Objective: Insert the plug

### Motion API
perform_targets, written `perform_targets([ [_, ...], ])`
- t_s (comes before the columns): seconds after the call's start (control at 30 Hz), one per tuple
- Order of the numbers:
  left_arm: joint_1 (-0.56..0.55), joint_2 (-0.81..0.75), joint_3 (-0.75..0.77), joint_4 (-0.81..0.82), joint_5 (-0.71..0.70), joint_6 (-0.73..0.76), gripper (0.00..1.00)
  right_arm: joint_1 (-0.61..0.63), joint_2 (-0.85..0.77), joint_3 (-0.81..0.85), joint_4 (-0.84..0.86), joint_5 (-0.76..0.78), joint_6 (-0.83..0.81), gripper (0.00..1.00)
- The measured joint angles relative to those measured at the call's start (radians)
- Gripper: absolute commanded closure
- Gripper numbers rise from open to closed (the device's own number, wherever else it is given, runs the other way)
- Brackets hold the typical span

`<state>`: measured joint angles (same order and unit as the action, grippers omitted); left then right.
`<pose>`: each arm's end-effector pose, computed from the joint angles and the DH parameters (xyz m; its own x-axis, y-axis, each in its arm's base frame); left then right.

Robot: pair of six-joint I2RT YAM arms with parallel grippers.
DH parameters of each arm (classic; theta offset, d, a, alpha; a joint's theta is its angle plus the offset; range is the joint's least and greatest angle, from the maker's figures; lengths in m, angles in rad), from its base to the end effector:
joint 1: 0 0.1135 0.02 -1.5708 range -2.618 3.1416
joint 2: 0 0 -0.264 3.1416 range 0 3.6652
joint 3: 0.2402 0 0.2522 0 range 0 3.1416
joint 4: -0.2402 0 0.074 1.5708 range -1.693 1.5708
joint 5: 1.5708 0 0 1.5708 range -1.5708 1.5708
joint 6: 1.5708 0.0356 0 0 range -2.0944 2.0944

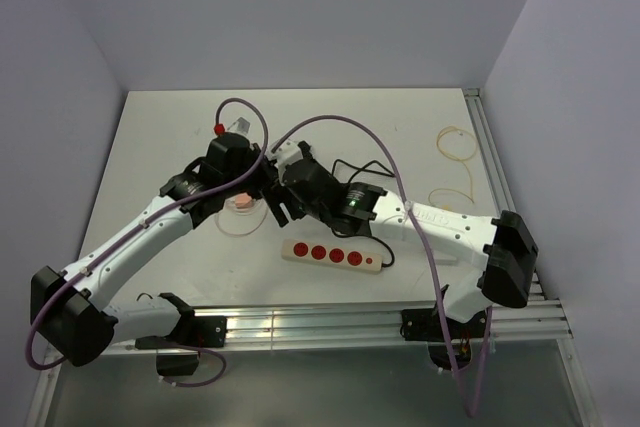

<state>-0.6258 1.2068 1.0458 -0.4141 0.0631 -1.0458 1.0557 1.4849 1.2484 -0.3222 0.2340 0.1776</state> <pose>0.2170 -0.1596 0.3206 -0.7639 -0.5134 -0.3909 -0.0670 0.6656 -0.7433 0.1755 0.2933 0.3199 -0.3895 -0.3392 -0.8563 -0.6917 0.7216 0.0288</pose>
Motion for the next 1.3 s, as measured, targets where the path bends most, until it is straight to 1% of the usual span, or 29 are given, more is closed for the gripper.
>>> perform_targets([
  [0.03, -0.001, 0.000, 0.001, -0.002, -0.002, -0.004, 1.00, 0.017, 0.014, 0.005, -0.008, 0.031, -0.001, 0.22],
  [0.1, -0.007, 0.000, 0.002, -0.004, -0.005, -0.011, 1.00, 0.040, 0.035, 0.013, -0.018, 0.080, -0.003, 0.32],
  [0.13, -0.008, 0.001, 0.002, -0.011, -0.007, -0.014, 1.00, 0.049, 0.043, 0.018, -0.024, 0.104, -0.006, 0.40],
  [0.17, -0.008, 0.001, 0.002, -0.016, -0.010, -0.016, 1.00, 0.060, 0.051, 0.024, -0.033, 0.130, -0.011, 0.69],
  [0.23, -0.003, 0.003, 0.003, -0.020, -0.018, -0.023, 0.99, 0.078, 0.055, 0.026, -0.043, 0.169, -0.017, 0.99],
  [0.27, -0.002, 0.003, 0.004, -0.023, -0.012, -0.021, 0.91, 0.084, 0.055, 0.026, -0.047, 0.190, -0.018, 1.00],
  [0.3, -0.006, 0.003, 0.004, -0.021, -0.016, -0.018, 0.65, 0.086, 0.055, 0.025, -0.048, 0.198, -0.014, 1.00],
  [0.33, -0.008, 0.003, 0.004, -0.018, -0.017, -0.011, 0.52, 0.087, 0.055, 0.024, -0.048, 0.208, -0.010, 1.00],
  [0.37, -0.007, 0.003, 0.005, -0.019, -0.021, -0.010, 0.42, 0.089, 0.054, 0.021, -0.039, 0.211, -0.007, 1.00],
  [0.4, -0.008, 0.003, 0.005, -0.019, -0.027, -0.011, 0.26, 0.090, 0.053, 0.017, -0.032, 0.214, -0.002, 1.00],
  [0.43, -0.008, 0.003, 0.005, -0.021, -0.031, -0.004, 0.19, 0.090, 0.048, 0.007, -0.023, 0.216, 0.005, 1.00],
  [0.47, -0.007, 0.002, 0.005, -0.026, -0.044, -0.004, 0.01, 0.090, 0.039, -0.011, -0.013, 0.219, 0.013, 1.00],
  [0.63, -0.002, -0.043, 0.003, -0.045, -0.101, 0.011, 0.00, 0.090, -0.019, -0.103, 0.032, 0.217, 0.042, 1.00],
  [0.73, 0.002, -0.108, -0.020, -0.052, -0.132, 0.017, 0.01, 0.080, -0.055, -0.149, 0.052, 0.185, 0.072, 1.00],
  [0.8, 0.002, -0.163, -0.047, -0.037, -0.141, 0.027, 0.03, 0.052, -0.084, -0.191, 0.056, 0.145, 0.098, 1.00],
  [0.83, 0.002, -0.193, -0.067, -0.028, -0.142, 0.036, 0.10, 0.039, -0.099, -0.212, 0.062, 0.121, 0.116, 1.00],
  [0.9, 0.002, -0.245, -0.114, -0.002, -0.143, 0.049, 0.17, -0.021, -0.136, -0.254, 0.078, 0.060, 0.154, 1.00],
  [0.97, 0.002, -0.302, -0.183, 0.039, -0.140, 0.066, 0.32, -0.083, -0.175, -0.285, 0.099, -0.011, 0.204, 1.00],
  [1.03, 0.002, -0.369, -0.264, 0.076, -0.135, 0.085, 0.48, -0.142, -0.209, -0.306, 0.123, -0.079, 0.254, 1.00],
  [1.1, 0.003, -0.447, -0.350, 0.130, -0.117, 0.110, 0.56, -0.193, -0.240, -0.315, 0.147, -0.142, 0.313, 1.00],
  [1.13, 0.002, -0.488, -0.388, 0.158, -0.105, 0.126, 0.56, -0.210, -0.252, -0.317, 0.158, -0.174, 0.340, 1.00],
  [1.17, 0.002, -0.548, -0.443, 0.220, -0.088, 0.145, 0.55, -0.226, -0.264, -0.318, 0.172, -0.214, 0.380, 1.00],
  [1.2, 0.002, -0.592, -0.481, 0.263, -0.072, 0.163, 0.47, -0.235, -0.272, -0.318, 0.181, -0.240, 0.410, 1.00],
  [1.27, 0.002, -0.657, -0.531, 0.342, -0.039, 0.196, 0.42, -0.248, -0.286, -0.318, 0.204, -0.296, 0.485, 1.00],
  [1.3, 0.002, -0.673, -0.545, 0.390, -0.021, 0.209, 0.36, -0.250, -0.289, -0.318, 0.211, -0.312, 0.514, 1.00],
])
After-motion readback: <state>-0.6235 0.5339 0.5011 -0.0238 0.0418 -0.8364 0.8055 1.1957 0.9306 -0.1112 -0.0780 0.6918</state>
